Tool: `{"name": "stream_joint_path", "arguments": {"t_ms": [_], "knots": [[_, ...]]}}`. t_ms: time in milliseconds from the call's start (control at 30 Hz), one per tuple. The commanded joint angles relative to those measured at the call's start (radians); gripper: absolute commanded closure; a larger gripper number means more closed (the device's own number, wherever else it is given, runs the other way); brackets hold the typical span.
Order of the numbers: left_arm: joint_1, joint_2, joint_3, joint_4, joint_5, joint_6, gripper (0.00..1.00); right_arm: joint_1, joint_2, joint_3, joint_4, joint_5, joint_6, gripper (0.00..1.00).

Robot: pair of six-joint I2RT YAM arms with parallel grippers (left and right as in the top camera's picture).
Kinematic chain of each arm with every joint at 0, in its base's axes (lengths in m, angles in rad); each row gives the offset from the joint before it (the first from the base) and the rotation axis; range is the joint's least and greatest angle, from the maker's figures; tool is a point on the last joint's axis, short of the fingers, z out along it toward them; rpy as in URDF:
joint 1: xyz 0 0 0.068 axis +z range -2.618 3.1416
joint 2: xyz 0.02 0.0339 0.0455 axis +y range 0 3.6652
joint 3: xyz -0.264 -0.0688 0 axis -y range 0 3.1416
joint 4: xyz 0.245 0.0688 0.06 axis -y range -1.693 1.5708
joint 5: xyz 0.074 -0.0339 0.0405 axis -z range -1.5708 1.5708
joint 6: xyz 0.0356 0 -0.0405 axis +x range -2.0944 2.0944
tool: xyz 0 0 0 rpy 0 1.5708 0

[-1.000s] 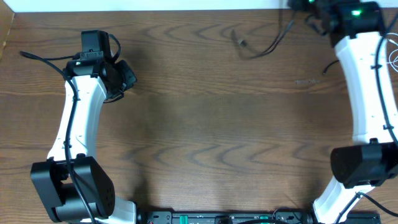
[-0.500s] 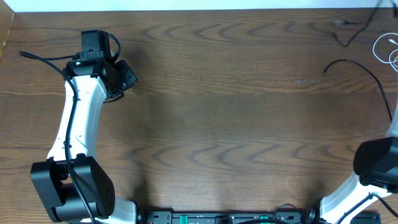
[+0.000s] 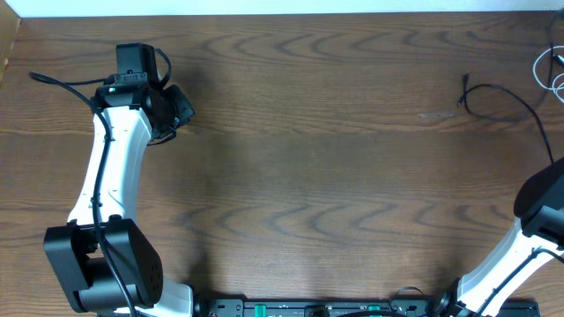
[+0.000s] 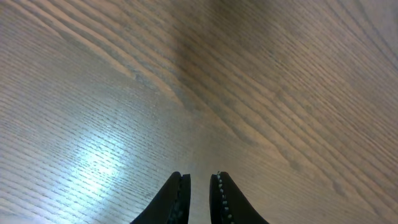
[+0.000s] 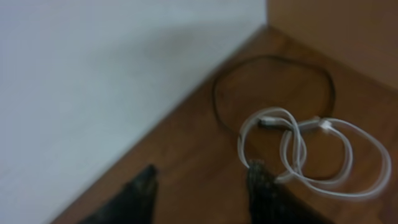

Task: Untangle cables
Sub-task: 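Release the black cable at the right edge and lift the gripper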

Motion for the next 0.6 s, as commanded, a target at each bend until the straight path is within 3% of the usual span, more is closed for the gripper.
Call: {"name": "stream_joint_path", "arguments": {"t_ms": [0,100,300,467,567], "knots": [[0.001,0.012,-0.007,0.007,-0.013,-0.009,0.83,-0.025,-0.016,0.010,-0.035,0.010,-0.001,0.43],[0.001,0.012,-0.007,0.011,-0.013,-0.009,0.83,-0.041,-0.016,0.010,-0.080,0.005,-0.001,0.29],[-0.004,0.012,-0.007,0.011,-0.013,-0.008,0.83,-0.050,-0.023,0.010,-0.179,-0.159,-0.070,0.19],[-0.026,0.013,-0.007,0.011,-0.013,-0.009,0.55,-0.020,-0.033,0.010,-0.282,-0.529,-0.254,0.27],[-0.039,0.013,-0.007,0.011,-0.013,-0.009,0.37,0.016,-0.042,0.010,-0.382,-0.628,-0.325,0.27]]}}
